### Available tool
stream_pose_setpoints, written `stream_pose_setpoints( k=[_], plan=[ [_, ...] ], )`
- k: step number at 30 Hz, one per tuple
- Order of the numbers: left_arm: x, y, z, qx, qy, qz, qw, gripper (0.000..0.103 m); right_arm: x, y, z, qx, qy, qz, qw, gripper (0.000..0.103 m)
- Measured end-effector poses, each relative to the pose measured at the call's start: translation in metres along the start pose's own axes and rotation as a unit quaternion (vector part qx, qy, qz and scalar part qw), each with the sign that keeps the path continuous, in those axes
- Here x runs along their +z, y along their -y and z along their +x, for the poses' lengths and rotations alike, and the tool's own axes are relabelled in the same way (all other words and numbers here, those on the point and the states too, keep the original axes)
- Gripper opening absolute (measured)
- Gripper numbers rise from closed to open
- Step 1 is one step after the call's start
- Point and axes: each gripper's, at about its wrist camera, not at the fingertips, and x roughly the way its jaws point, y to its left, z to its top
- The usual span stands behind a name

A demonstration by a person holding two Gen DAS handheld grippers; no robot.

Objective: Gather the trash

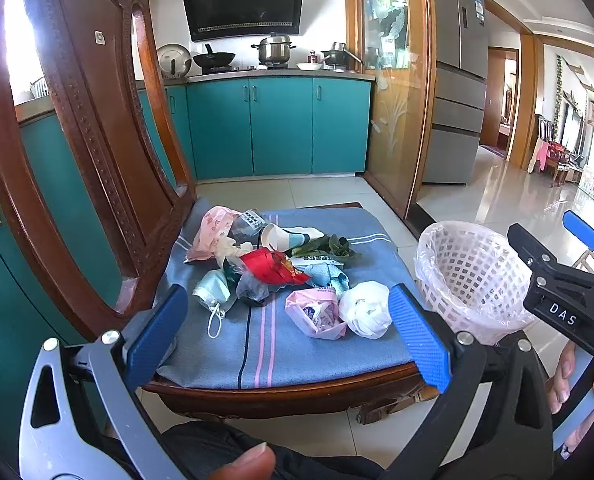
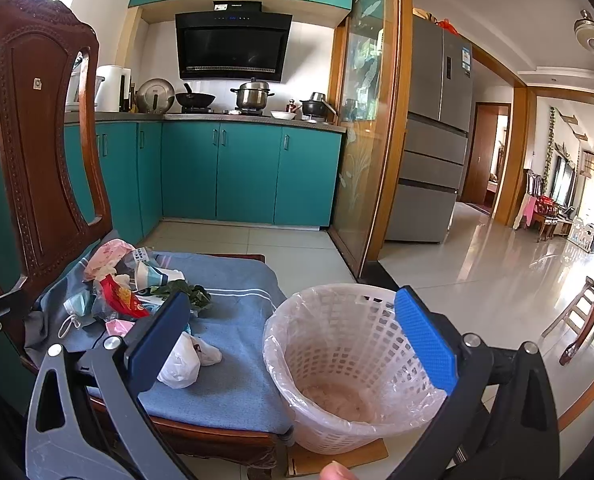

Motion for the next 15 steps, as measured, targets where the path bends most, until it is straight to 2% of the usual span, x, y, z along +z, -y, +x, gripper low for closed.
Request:
stream_pose_setpoints(
  k=[15],
  plan=[
    [-0.0022,0.0023,0.0004,-0.002,-0.002,0.000,1.0000,0.100,-0.0024,0.0037,-0.0003,-0.001,0.000,0.003,1.000,0.100]
  ],
)
